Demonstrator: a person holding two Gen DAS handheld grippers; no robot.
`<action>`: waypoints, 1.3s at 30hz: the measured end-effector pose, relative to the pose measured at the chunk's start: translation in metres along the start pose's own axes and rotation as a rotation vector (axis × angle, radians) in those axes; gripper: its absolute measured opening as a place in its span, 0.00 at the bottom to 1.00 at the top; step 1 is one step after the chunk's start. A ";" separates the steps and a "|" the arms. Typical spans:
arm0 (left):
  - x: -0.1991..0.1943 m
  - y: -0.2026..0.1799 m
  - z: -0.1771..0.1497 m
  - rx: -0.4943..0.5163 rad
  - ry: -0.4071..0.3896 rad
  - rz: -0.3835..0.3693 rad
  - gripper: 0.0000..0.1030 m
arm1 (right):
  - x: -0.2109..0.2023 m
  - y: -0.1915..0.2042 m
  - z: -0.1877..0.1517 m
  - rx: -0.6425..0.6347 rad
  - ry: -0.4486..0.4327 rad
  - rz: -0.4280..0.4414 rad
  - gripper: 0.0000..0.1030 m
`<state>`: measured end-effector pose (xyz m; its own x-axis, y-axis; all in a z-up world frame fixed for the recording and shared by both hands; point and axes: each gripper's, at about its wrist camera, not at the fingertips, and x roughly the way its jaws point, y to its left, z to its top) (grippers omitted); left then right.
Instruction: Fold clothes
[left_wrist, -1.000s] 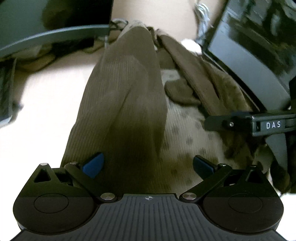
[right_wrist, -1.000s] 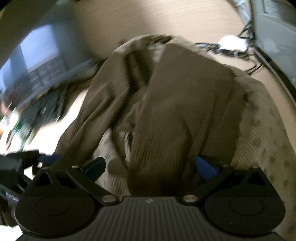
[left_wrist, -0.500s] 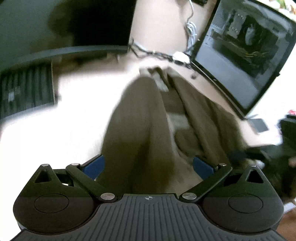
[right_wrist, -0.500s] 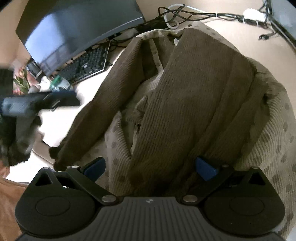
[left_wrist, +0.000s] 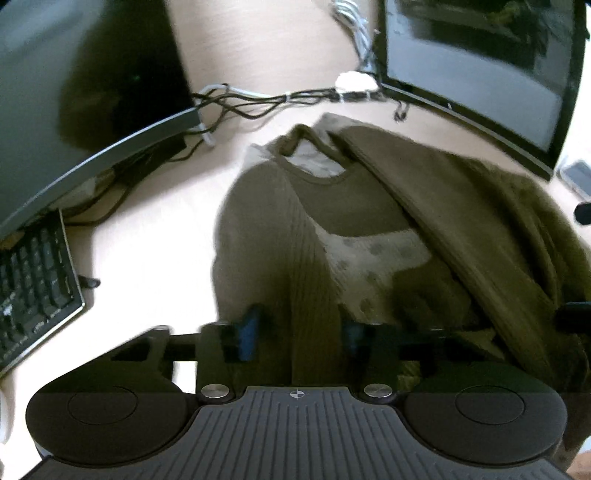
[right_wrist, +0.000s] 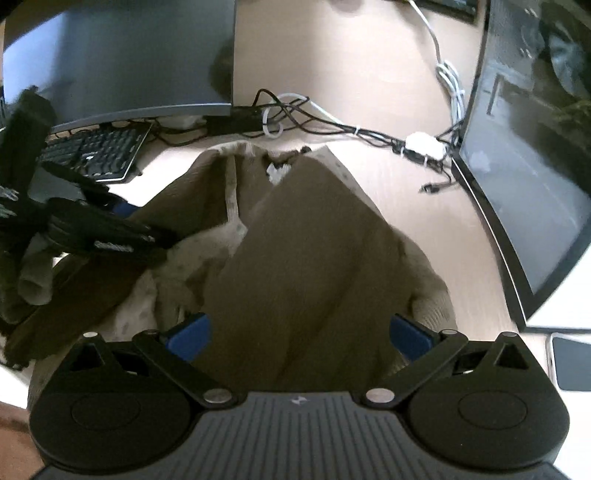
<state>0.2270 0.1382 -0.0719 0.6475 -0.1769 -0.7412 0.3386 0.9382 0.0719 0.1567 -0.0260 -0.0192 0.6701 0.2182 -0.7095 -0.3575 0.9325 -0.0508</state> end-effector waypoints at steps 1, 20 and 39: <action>-0.003 0.008 0.001 -0.031 -0.008 -0.011 0.13 | 0.004 0.006 0.006 -0.012 -0.010 -0.009 1.00; -0.085 0.170 -0.031 -0.398 -0.174 0.009 0.31 | 0.045 0.043 0.082 -0.673 0.142 -0.125 0.04; -0.041 0.110 -0.060 -0.157 0.116 0.071 0.86 | 0.064 -0.029 0.106 -0.251 -0.043 -0.134 0.63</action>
<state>0.1968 0.2668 -0.0730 0.5796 -0.0817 -0.8108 0.1788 0.9835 0.0287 0.2795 -0.0086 0.0114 0.7474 0.1145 -0.6544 -0.4099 0.8546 -0.3187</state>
